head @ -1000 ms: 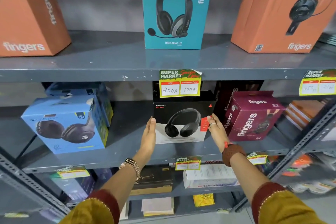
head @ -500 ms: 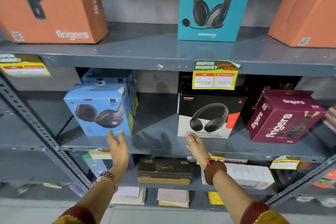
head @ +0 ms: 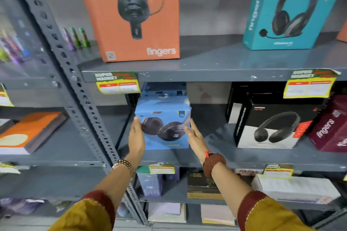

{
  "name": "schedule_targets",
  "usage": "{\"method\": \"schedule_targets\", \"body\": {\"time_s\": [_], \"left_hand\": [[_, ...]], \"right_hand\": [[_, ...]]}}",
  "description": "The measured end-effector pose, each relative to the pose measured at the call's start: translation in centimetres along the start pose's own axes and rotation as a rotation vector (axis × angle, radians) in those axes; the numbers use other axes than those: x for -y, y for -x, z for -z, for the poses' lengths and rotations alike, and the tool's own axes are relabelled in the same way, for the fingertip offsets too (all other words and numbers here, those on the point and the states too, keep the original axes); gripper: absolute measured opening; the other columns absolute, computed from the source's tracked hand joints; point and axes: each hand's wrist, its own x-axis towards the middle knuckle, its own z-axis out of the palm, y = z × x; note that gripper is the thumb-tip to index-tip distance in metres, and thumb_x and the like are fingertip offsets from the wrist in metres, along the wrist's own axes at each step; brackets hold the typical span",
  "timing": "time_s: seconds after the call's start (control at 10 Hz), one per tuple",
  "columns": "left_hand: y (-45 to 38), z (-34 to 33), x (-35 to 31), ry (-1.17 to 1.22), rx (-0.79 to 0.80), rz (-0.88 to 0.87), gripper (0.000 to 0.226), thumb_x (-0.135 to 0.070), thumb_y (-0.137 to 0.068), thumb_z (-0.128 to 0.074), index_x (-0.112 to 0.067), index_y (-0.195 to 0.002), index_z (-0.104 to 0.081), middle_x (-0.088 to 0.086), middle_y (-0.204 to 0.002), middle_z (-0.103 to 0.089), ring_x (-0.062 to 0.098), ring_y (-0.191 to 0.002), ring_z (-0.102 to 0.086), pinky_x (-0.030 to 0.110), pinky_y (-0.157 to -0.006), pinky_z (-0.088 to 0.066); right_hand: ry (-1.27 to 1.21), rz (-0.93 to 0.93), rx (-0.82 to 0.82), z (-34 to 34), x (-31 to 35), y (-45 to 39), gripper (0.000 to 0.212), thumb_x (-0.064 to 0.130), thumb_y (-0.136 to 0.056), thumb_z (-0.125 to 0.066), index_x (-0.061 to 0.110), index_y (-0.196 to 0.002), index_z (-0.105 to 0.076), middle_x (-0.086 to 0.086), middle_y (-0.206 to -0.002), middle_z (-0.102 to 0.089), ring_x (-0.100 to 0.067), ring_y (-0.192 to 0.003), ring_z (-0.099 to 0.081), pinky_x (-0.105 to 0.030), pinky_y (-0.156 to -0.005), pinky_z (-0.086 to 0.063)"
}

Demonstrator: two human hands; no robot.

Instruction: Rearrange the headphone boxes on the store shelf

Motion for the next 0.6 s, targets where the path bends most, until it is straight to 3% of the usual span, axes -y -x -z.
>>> {"method": "schedule_targets", "body": {"time_s": [0.2, 0.4, 0.5, 0.6], "left_hand": [[-0.7, 1.3, -0.2, 0.033, 0.107, 0.021, 0.075, -0.074, -0.082, -0.029, -0.032, -0.143, -0.038, -0.001, -0.15, -0.043, 0.022, -0.135, -0.043, 0.047, -0.115, -0.031], [-0.6, 2.1, -0.5, -0.076, 0.17, -0.039, 0.07, -0.067, -0.088, -0.024, -0.03, -0.147, -0.027, -0.002, -0.155, -0.033, 0.021, -0.142, -0.033, 0.047, -0.118, -0.024], [0.6, 2.2, -0.3, -0.138, 0.117, -0.15, 0.065, -0.056, -0.094, -0.028, -0.022, -0.149, -0.022, 0.001, -0.158, -0.027, 0.021, -0.145, -0.028, 0.045, -0.119, -0.024], [3.3, 2.8, -0.4, -0.13, 0.059, -0.452, 0.05, -0.034, -0.098, -0.04, -0.02, -0.145, -0.031, 0.001, -0.154, -0.035, 0.017, -0.141, -0.034, 0.043, -0.116, -0.031]], "right_hand": [[-0.045, 0.022, -0.103, -2.4, -0.7, 0.1, 0.061, 0.032, -0.097, -0.048, 0.039, -0.15, -0.018, -0.001, -0.159, -0.024, -0.018, -0.145, -0.026, -0.035, -0.113, -0.029], [-0.009, 0.04, -0.104, -2.3, -0.7, 0.1, 0.06, 0.032, -0.096, -0.05, 0.04, -0.149, -0.022, 0.0, -0.158, -0.025, -0.019, -0.144, -0.028, -0.035, -0.112, -0.03], [0.09, 0.052, -0.101, -1.9, -0.9, 0.5, 0.062, 0.031, -0.098, -0.046, 0.033, -0.152, -0.016, 0.002, -0.16, -0.021, -0.018, -0.146, -0.024, -0.033, -0.115, -0.024], [0.228, 0.23, -0.253, -1.3, -0.7, 2.3, 0.057, 0.024, -0.099, -0.045, 0.022, -0.151, -0.021, 0.002, -0.159, -0.022, -0.018, -0.145, -0.027, -0.035, -0.119, -0.023]]}}
